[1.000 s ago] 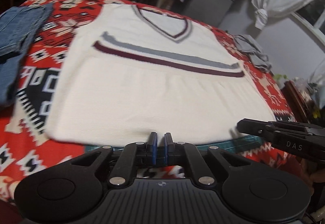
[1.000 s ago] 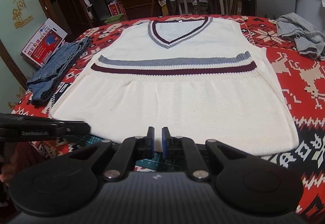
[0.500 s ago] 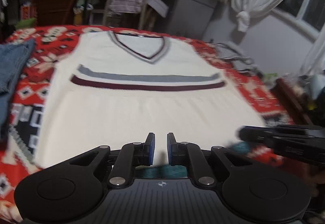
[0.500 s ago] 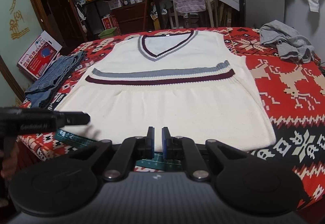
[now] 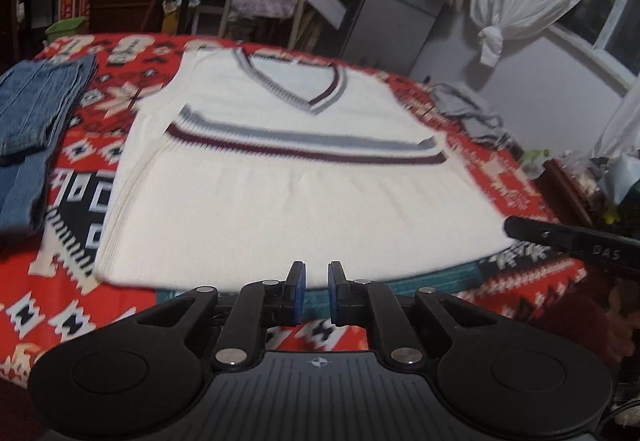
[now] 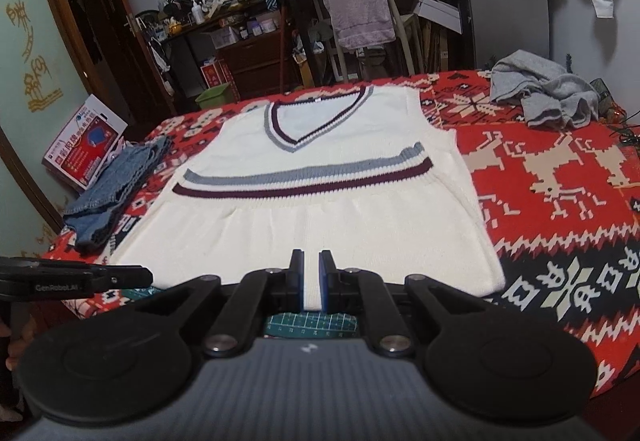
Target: Fold clothes
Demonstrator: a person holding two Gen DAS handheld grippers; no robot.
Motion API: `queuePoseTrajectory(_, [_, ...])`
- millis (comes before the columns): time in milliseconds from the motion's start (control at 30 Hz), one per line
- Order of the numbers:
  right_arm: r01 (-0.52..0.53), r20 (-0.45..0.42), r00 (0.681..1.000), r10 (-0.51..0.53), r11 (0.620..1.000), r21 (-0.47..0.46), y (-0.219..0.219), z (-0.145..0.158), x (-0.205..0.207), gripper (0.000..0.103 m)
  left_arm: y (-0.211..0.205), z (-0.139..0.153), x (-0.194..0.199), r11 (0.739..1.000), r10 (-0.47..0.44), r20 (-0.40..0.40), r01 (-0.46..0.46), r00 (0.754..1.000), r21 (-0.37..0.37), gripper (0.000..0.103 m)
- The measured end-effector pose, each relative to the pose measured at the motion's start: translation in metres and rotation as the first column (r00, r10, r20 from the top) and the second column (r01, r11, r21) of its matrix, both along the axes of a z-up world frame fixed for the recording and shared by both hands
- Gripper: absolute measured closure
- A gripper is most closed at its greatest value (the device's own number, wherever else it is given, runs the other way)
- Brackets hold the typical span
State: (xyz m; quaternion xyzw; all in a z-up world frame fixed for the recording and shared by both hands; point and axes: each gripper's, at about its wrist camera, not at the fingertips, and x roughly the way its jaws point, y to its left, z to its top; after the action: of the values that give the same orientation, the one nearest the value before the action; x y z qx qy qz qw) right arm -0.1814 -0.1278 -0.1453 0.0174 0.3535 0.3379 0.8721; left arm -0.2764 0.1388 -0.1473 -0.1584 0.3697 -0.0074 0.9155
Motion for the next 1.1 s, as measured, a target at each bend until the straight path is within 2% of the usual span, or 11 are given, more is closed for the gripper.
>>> queuePoseTrajectory(167, [-0.009,0.039,0.999,0.010,0.999,-0.033,-0.008,0.017,0.013,0.094,0.004,0.024,0.013,0.999,-0.036,0.040,0.034,0.999,0.040,0.093])
queuePoseTrajectory(300, [-0.022,0.051,0.998,0.026,0.996,-0.082,-0.011,0.021,0.035,0.094,0.021,0.029,0.030,0.997,-0.052,0.024,0.051,0.998,0.052,0.093])
queuePoseTrajectory(467, [-0.026,0.024,0.999,0.029,0.994,-0.108,-0.006,0.022,0.078,0.094,0.054,0.027,0.055,0.997,-0.059,0.002,0.059,0.998,0.055,0.093])
queuePoseTrajectory(600, [-0.046,0.009,0.999,0.048,0.990,-0.132,0.003,0.024,0.128,0.094,0.087,0.028,0.087,0.996,-0.059,-0.019,0.060,0.998,0.068,0.085])
queuePoseTrajectory(733, [-0.076,0.028,0.996,0.082,0.981,-0.176,0.021,0.026,0.190,0.093,0.119,0.035,0.130,0.989,-0.068,-0.010,0.068,0.998,0.132,0.077])
queuePoseTrajectory(833, [-0.106,0.047,0.992,0.118,0.973,-0.205,0.039,0.024,0.242,0.085,0.145,0.035,0.170,0.984,-0.077,-0.007,0.077,0.997,0.158,0.075])
queuePoseTrajectory(867, [-0.115,0.050,0.990,0.128,0.970,-0.212,0.046,0.023,0.259,0.081,0.153,0.034,0.185,0.983,-0.083,-0.007,0.083,0.997,0.162,0.074])
queuePoseTrajectory(1100, [-0.198,0.053,0.974,0.218,0.947,-0.254,0.092,0.001,0.361,0.081,0.190,0.009,0.284,0.966,-0.161,-0.016,0.161,0.987,0.202,0.069])
